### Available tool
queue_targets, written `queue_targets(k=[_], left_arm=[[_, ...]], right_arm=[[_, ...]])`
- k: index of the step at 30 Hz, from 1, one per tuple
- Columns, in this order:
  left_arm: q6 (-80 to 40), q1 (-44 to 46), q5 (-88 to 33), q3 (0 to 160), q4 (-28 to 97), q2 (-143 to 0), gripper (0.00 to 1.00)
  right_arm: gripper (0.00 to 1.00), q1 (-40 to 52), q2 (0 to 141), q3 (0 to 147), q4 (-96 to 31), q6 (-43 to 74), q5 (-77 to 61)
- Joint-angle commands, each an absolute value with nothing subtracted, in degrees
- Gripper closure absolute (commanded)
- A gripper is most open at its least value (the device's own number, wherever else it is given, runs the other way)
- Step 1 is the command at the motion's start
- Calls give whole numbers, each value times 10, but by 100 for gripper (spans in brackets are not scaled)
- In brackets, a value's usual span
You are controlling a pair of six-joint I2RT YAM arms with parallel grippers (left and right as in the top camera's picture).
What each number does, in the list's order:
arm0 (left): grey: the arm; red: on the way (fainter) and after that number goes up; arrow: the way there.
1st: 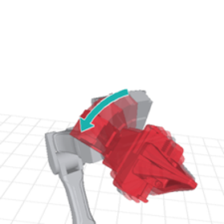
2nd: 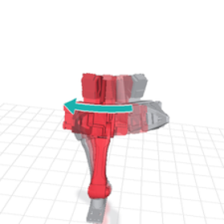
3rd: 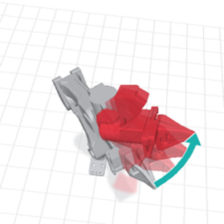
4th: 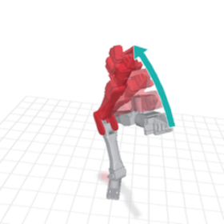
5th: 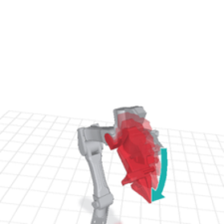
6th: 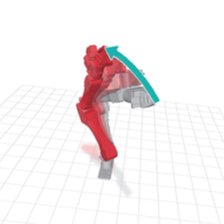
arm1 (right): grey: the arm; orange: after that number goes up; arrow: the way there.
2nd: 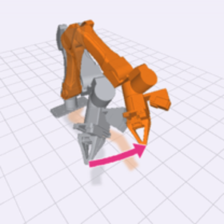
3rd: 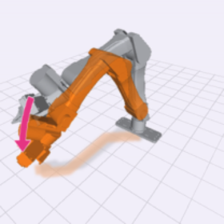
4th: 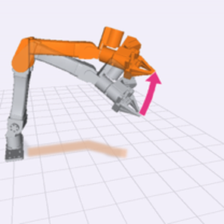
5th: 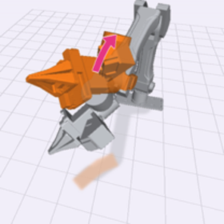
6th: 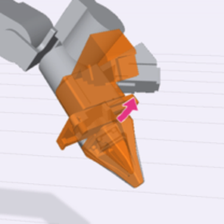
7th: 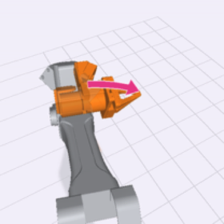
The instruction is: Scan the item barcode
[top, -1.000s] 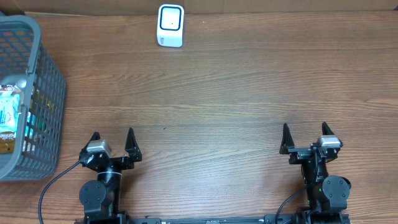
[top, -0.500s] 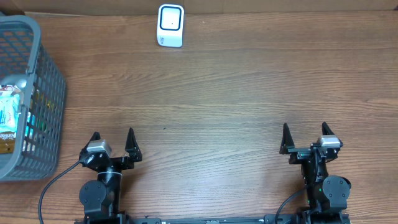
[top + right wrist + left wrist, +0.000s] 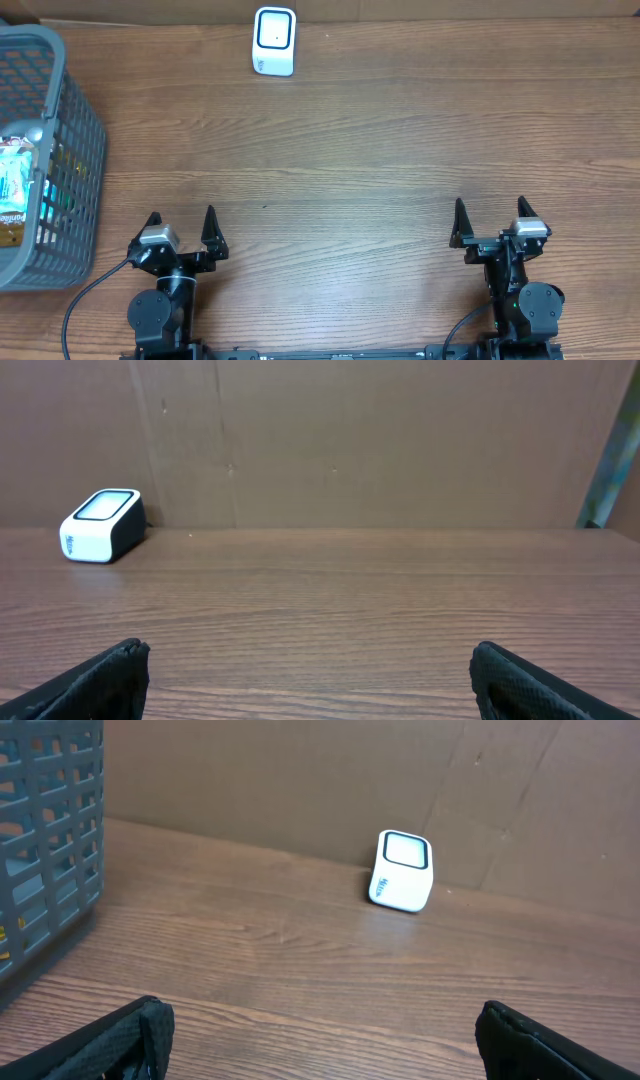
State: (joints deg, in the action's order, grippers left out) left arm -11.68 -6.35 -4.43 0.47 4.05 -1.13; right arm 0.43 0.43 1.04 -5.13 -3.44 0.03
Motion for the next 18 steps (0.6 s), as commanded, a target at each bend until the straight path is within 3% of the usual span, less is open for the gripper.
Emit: queue_targets(k=[1,10,15,18], left_arm=[[-118,-60,-40,4,43,-11,0],[-105,-60,8,4,-7,-11,0],[-86,-60,-120,17,-112,-11,0],[-76,-60,-140,81,-101,-12,0]], right_arm=[[0,7,2,4,-48,-37,3],[0,7,2,4,-48,-37,3],[0,7,2,4,-48,-37,3],[0,7,2,4,-48,-37,3]])
